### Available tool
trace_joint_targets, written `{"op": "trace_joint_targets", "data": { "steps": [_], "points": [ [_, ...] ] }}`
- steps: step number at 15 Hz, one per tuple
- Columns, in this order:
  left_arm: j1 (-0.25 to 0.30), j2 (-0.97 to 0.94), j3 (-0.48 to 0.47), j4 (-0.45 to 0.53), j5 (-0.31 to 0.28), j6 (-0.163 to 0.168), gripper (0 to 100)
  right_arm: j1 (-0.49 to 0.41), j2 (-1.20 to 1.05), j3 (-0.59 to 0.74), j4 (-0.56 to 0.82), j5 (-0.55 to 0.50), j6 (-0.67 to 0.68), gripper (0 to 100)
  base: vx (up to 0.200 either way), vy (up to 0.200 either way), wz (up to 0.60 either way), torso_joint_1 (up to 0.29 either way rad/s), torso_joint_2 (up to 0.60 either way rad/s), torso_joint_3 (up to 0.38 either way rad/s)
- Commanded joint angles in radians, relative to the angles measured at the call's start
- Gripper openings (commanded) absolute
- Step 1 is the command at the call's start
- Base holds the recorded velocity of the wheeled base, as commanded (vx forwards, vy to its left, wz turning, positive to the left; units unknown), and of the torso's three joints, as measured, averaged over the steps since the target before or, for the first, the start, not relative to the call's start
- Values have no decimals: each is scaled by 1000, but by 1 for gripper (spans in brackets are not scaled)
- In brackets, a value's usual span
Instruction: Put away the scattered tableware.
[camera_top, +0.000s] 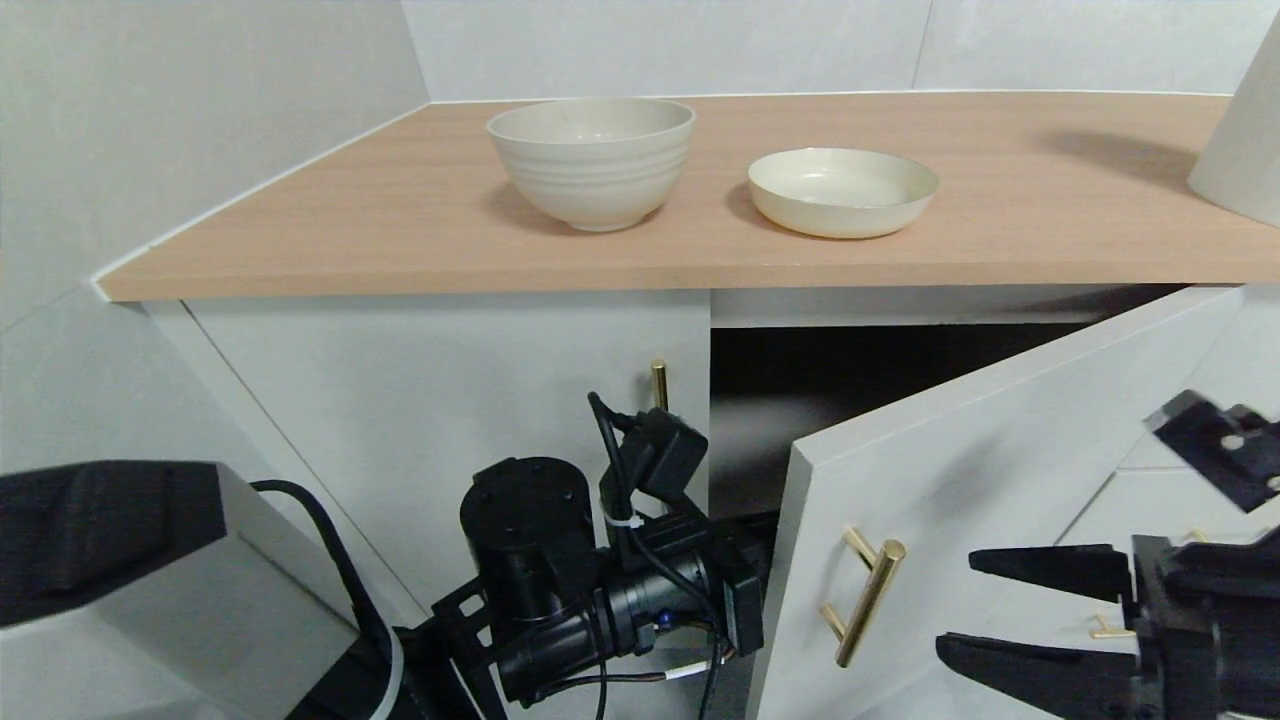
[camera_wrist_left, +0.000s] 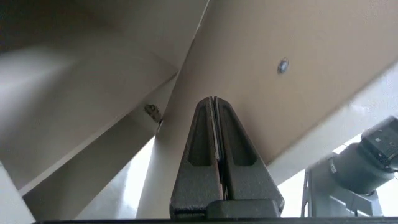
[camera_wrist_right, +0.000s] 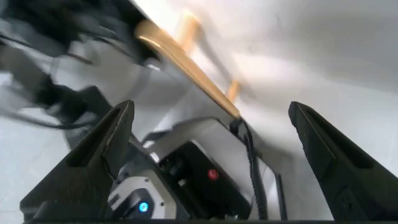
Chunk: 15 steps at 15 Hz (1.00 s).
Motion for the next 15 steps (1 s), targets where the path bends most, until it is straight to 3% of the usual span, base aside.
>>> {"op": "trace_joint_targets", "data": {
  "steps": [1,4,6,8,12,15],
  "points": [
    [-6,-15,-2,0,7,-1,0,2,-115,-34,25,6,-17,100,0,0,0,0,0,0],
    [-6,-64,14,37,5,-1,0,16,-112,-29,28,8,-34,100,0,0,0,0,0,0],
    [-14,-103,14,112,-6,-1,0,36,-110,-28,48,8,-37,100,0,0,0,0,0,0],
    [-15,-92,9,115,-10,-1,0,36,-110,-28,48,8,-37,100,0,0,0,0,0,0],
    [-15,-52,-28,127,-19,-2,0,36,-110,-23,63,6,-67,100,-200,0,0,5,1,0],
    [-15,-17,-95,197,-22,-2,0,36,-113,-23,65,6,-67,100,-133,0,0,-3,2,5]
  ]
}}
